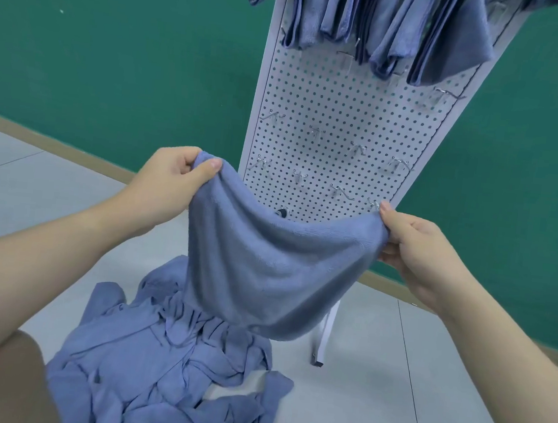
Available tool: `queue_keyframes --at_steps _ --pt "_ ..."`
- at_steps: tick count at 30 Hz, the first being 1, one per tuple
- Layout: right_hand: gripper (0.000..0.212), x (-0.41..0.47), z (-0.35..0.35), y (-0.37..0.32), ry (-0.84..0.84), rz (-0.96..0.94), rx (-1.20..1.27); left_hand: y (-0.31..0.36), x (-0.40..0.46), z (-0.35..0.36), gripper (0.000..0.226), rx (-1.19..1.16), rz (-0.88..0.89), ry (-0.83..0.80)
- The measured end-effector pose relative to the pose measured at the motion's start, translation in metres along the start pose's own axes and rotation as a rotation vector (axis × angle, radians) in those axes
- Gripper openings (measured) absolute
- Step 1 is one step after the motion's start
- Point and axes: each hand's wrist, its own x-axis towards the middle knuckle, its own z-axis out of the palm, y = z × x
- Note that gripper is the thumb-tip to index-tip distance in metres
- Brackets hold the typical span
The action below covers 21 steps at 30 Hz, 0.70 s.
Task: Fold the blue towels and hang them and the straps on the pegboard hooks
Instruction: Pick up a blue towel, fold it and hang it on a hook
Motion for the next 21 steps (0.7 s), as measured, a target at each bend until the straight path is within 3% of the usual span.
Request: queue_keyframes --at_steps 5,9,11,12,15,17,21 --pt "0.037 0.001 -0.004 0.001 -0.01 0.053 0.198 0.0 -0.002 0.001 0.076 -0.047 -0.093 0.012" --pt "0.024 0.001 -0.01 -0.001 -0.015 0.13 0.367 0.006 0.0 0.005 0.061 -0.262 -0.173 -0.026" --pt "0.031 0.0 -0.013 -0.003 -0.049 0.15 0.417 0.012 -0.001 0.009 0.05 -0.34 -0.198 -0.056" --pt "0.034 -0.002 -0.014 -0.004 -0.081 0.153 0.416 0.013 -0.002 0.01 0.046 -0.36 -0.207 -0.081" --pt "0.012 -0.003 -0.019 -0.007 -0.139 0.106 0.355 0.015 -0.002 0.015 0.043 -0.42 -0.232 -0.18" --pt "0.018 -0.001 -0.023 -0.005 -0.1 0.083 0.336 0.015 -0.003 0.019 0.037 -0.415 -0.204 -0.232" --pt "0.013 0.002 -0.025 0.001 -0.053 0.055 0.278 0.011 -0.004 0.025 0.015 -0.305 -0.13 -0.177"
